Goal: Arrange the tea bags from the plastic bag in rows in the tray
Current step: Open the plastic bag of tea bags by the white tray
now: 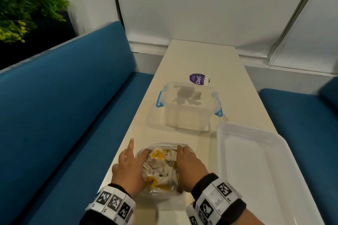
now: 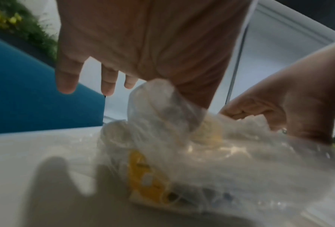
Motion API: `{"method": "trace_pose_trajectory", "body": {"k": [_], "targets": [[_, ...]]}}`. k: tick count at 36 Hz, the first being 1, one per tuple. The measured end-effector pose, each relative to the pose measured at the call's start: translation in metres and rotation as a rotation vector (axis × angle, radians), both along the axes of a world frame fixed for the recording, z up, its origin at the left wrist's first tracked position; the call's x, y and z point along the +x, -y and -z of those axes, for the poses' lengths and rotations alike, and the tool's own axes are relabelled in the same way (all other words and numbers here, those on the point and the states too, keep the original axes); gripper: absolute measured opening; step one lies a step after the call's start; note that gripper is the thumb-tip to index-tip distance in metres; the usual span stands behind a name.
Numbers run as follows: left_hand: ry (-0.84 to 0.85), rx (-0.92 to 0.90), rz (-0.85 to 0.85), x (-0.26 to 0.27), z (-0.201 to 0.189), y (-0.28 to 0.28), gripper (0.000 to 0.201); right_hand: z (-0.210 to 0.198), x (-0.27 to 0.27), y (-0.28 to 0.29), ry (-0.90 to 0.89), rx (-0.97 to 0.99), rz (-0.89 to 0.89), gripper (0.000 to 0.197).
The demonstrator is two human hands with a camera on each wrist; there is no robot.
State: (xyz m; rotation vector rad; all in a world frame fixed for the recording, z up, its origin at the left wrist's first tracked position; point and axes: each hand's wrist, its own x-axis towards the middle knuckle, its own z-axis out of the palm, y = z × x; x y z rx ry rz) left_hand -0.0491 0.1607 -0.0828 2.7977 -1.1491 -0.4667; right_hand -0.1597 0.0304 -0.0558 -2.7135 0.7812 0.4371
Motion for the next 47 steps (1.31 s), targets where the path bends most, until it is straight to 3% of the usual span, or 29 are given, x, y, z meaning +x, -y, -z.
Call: {"method": "trace_pose_trajectory", "body": {"k": [2,8,12,21,25,35,39,47], "targets": [[-0.088,-0.056,0.016,0.001,0.004,0.003,0.074,-0.005,0.001,0.002,-0.025,-0.004,-0.023,0.097],[-0.209,-0.202,0.061,0.005,0.013,0.003,0.078,-0.027,0.024,0.001,0.201,0.047,-0.093,0.046],[-0.198,-0.223,0.084,0.004,0.018,0.008,0.083,-0.025,0.043,-0.003,0.103,-0.042,-0.156,0.034],[-0.272,-0.311,0.017,0.006,0.023,0.012,0.101,-0.011,0.043,-0.013,0.12,-0.116,-0.279,0.041],[-0.254,-0.291,0.024,0.002,0.02,0.013,0.101,-0.011,0.038,-0.018,0.054,-0.105,-0.264,0.028],[-0.231,-0.277,-0.019,-0.005,0.015,0.015,0.097,-0.008,0.028,-0.016,0.1,-0.041,-0.276,0.027],[-0.255,-0.267,-0.061,-0.008,0.011,0.017,0.099,-0.008,0.026,-0.007,0.128,0.066,-0.208,0.027],[-0.309,-0.236,-0.166,-0.018,-0.011,0.018,0.091,-0.036,0.006,0.034,0.384,0.373,0.015,0.028]]}}
